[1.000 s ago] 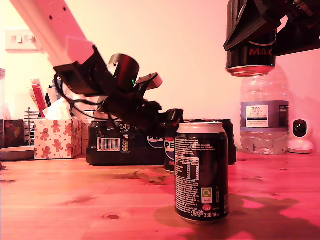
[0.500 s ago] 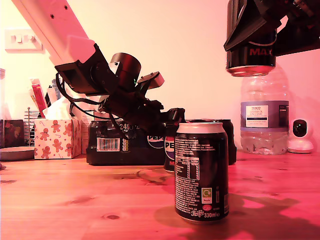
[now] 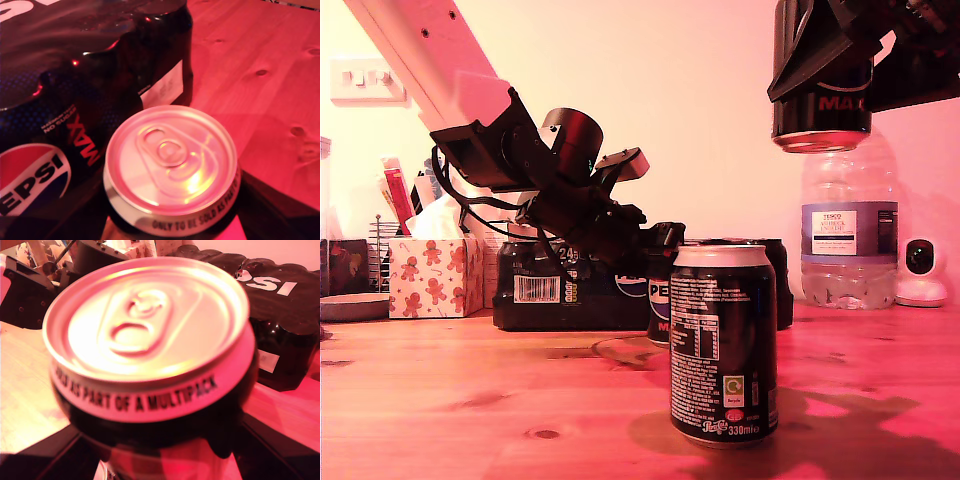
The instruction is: Stack up the Pepsi cans on top of each other
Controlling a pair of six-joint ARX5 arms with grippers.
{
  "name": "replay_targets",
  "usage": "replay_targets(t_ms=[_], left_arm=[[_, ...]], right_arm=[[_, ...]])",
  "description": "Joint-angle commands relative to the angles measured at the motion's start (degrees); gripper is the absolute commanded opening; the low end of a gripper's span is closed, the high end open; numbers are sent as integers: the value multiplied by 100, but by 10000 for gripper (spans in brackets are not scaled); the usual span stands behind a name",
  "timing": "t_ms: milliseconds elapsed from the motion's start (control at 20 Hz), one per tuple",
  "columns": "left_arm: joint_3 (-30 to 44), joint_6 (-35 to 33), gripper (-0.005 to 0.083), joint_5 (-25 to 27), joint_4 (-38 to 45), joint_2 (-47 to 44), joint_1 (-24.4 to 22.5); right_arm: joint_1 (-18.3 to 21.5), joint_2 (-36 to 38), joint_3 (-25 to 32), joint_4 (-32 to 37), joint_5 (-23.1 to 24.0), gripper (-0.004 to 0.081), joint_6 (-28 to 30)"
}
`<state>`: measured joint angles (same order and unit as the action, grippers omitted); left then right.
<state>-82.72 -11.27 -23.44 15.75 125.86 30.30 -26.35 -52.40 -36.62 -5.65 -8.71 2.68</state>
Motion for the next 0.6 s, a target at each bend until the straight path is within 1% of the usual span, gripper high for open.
replay_targets(t_ms=[0,100,250,550], left_arm=[[-15,-127,442,-31,92,131,24],[-15,-258,442,-31,2,76,22],[-15,-271,442,-55,-188,-66,7],[-15,-289,442,-52,-802,-380,-22]], right_arm=[[-28,98,-92,197,-35,382,-28],[-28,98,-92,127,-35,382,-28],[-28,98,-92,105,-35,382,-28],[-28,98,-92,105,-35,382,-31]])
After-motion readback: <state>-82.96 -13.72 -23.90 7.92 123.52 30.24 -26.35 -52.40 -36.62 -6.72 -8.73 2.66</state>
